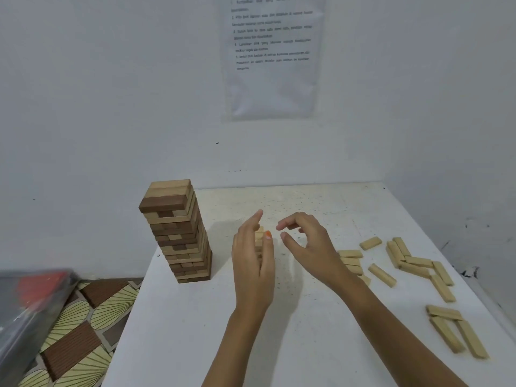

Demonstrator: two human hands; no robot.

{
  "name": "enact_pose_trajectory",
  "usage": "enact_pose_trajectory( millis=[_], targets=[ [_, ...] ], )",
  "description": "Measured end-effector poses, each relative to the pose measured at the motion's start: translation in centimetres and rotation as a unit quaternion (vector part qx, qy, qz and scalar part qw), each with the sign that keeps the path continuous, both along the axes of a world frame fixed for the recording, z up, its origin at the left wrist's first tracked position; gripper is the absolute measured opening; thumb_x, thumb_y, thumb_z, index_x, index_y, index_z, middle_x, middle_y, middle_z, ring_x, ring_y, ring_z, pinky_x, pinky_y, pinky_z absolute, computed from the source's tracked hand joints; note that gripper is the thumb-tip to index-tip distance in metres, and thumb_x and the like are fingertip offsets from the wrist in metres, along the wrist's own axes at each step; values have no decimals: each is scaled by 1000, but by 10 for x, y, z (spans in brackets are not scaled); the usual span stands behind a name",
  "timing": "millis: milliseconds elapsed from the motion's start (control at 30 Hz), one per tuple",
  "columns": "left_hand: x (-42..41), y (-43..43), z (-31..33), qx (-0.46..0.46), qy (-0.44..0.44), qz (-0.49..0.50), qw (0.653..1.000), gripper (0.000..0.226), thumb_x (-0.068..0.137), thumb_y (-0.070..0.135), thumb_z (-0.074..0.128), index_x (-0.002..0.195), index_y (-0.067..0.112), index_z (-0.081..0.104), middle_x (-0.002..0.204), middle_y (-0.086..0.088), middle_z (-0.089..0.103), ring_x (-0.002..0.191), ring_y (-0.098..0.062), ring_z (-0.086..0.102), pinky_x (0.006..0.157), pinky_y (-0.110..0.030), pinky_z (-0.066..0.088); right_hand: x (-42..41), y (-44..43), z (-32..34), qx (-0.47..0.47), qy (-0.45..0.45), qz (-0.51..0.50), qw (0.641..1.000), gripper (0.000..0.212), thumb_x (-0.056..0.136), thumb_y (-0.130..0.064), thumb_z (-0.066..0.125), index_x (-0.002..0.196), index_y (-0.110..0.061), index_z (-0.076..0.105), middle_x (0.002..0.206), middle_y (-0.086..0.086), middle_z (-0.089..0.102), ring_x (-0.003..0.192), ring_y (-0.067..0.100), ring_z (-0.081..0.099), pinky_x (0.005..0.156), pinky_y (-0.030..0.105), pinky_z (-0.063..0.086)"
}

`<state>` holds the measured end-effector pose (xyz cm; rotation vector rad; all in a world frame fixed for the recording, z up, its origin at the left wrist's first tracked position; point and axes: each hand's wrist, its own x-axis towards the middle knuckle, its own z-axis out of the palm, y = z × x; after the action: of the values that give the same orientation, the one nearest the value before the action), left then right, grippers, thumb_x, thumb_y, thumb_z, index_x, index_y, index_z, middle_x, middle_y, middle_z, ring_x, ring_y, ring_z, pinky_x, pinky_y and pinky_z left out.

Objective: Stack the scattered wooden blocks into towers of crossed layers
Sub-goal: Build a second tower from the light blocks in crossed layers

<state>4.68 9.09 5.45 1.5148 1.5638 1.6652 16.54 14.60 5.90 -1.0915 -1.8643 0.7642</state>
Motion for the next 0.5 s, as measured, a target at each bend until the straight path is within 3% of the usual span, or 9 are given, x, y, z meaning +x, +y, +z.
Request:
enact_pose_trajectory(
  millis=[100,233,333,500],
  targets=[
    [18,-4,-3,-1,5,-17,1000,36,98,35,38,133,39,45,128,33,45,122,-2,46,100,-35,44,17,-9,0,1,-2,-27,1000,21,92,-9,58,93,-29,62,101,-14,62,101,5,55,87,14,40],
    [44,-8,-15,-8,-1,-37,999,34,96,31,42,129,34,50,125,31,49,117,-2,50,95,-24,42,50,-19,-4,0,14,-85,996,26,90,-3,56,88,-27,63,98,-13,64,95,2,59,81,7,40],
    [66,-9,-24,-33,-7,-66,997,33,93,28,44,124,36,52,118,25,55,111,-3,53,89,-15,40,81,-30,-10,-18,27,-122,992,27,87,3,55,83,-21,66,93,-9,66,90,3,60,79,11,43],
    [102,-7,-40,-77,43,-137,987,27,96,22,52,116,41,52,108,20,58,104,-1,54,86,-15,41,135,-44,-24,-34,22,-182,982,33,85,10,56,78,-19,68,87,-9,68,85,2,59,77,6,41]
  ],
)
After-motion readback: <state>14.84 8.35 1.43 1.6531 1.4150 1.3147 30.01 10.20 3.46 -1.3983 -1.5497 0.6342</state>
